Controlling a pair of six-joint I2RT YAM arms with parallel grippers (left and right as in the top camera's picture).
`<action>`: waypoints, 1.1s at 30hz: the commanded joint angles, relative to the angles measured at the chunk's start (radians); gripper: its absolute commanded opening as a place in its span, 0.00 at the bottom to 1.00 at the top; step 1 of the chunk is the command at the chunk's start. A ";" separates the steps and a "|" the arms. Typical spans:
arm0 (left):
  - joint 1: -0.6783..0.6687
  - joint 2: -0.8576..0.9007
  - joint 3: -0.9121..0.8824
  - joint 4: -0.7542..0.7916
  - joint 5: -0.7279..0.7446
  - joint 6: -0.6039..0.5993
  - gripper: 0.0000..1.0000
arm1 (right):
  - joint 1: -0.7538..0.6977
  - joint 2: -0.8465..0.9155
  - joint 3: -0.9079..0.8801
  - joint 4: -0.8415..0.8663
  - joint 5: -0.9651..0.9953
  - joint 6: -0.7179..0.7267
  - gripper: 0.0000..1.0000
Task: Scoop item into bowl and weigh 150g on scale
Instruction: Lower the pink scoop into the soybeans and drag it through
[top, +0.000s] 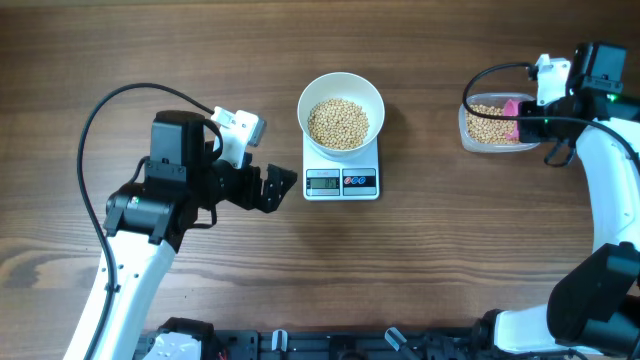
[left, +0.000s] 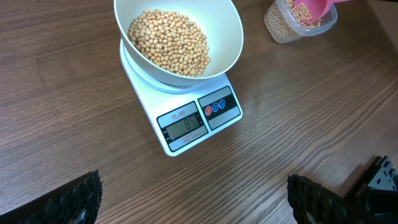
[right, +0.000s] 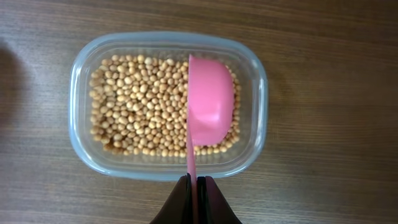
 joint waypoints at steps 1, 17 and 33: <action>0.007 0.006 -0.001 0.002 0.015 -0.006 1.00 | 0.004 0.016 -0.063 0.009 -0.036 0.012 0.04; 0.007 0.006 -0.001 0.002 0.014 -0.006 1.00 | 0.004 0.013 -0.103 0.000 -0.221 0.018 0.04; 0.007 0.006 -0.001 0.002 0.014 -0.006 1.00 | -0.062 0.013 -0.103 0.003 -0.485 0.081 0.04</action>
